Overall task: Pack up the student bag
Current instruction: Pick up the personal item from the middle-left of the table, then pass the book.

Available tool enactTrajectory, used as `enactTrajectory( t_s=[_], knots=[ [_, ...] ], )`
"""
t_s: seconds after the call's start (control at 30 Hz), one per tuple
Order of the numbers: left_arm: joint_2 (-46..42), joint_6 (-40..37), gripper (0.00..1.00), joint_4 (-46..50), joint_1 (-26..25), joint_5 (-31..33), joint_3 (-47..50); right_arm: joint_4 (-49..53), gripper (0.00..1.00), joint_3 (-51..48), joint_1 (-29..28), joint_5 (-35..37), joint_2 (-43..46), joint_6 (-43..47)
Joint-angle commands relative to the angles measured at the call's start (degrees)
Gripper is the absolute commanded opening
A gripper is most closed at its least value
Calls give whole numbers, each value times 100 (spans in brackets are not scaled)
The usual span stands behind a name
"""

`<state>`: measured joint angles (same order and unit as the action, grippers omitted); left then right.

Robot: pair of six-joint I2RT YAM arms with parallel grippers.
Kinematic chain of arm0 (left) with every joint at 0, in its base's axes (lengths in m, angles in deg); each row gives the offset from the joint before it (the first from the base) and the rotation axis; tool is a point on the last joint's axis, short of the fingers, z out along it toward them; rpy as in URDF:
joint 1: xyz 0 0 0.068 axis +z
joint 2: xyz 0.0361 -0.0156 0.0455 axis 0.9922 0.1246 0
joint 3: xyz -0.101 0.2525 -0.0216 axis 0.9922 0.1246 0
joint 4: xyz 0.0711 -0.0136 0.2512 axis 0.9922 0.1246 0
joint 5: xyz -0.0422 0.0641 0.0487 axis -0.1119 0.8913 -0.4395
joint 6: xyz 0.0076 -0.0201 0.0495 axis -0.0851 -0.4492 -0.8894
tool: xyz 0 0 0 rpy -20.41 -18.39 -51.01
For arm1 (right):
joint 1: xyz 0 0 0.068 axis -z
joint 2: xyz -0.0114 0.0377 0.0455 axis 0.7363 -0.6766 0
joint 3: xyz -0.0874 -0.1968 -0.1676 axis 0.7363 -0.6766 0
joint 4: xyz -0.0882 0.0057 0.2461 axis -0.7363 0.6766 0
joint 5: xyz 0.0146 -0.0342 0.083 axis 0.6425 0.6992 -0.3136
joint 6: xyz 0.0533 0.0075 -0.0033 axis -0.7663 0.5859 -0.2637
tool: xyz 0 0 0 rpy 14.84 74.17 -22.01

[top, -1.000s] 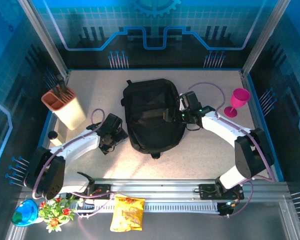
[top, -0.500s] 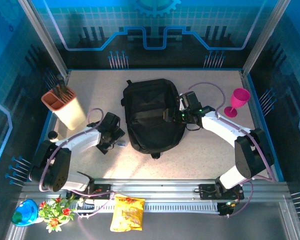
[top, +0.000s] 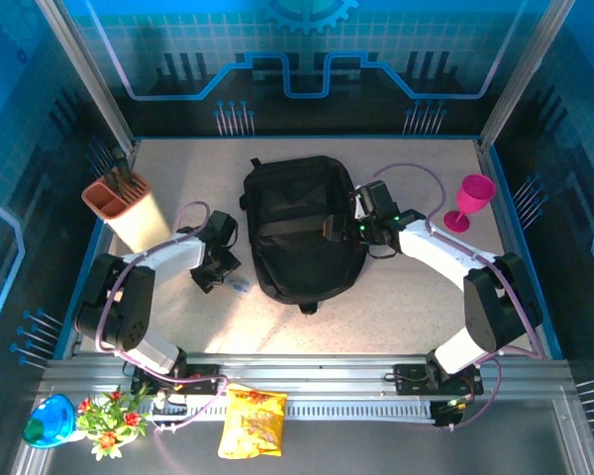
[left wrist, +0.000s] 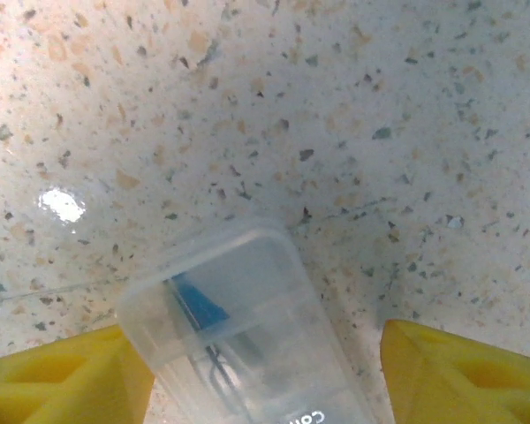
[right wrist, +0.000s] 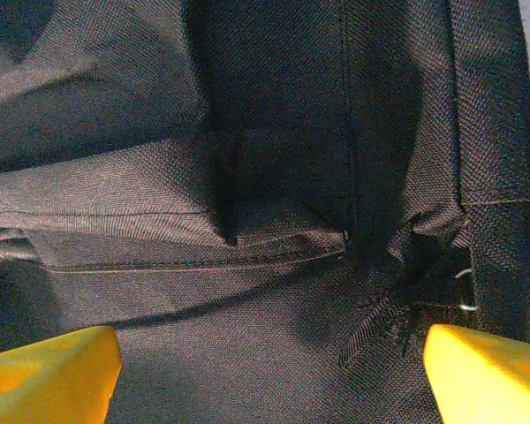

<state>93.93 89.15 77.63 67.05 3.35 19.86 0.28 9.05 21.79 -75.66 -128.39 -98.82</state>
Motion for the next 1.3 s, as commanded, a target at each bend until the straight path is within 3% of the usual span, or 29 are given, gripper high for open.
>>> enactTrajectory(
  t_s=[0.0,0.13,0.4,0.93,1.27],
  knots=[
    [75,-139,59,-444,76,278,-129,-1,89,127,-73,-57,-92,-58],
    [-15,-219,50,-465,76,183,-107,-22,89,122,-73,-75,-92,-58],
    [-220,-535,42,-564,75,-160,-131,-301,89,-80,-83,-337,87,-82],
    [-403,-831,44,-473,128,-778,-278,-737,89,-204,-326,-795,215,-76],
    [-1322,-1071,43,-864,138,-1791,-415,-1660,88,-60,-1259,-1712,-21,-215]
  ],
)
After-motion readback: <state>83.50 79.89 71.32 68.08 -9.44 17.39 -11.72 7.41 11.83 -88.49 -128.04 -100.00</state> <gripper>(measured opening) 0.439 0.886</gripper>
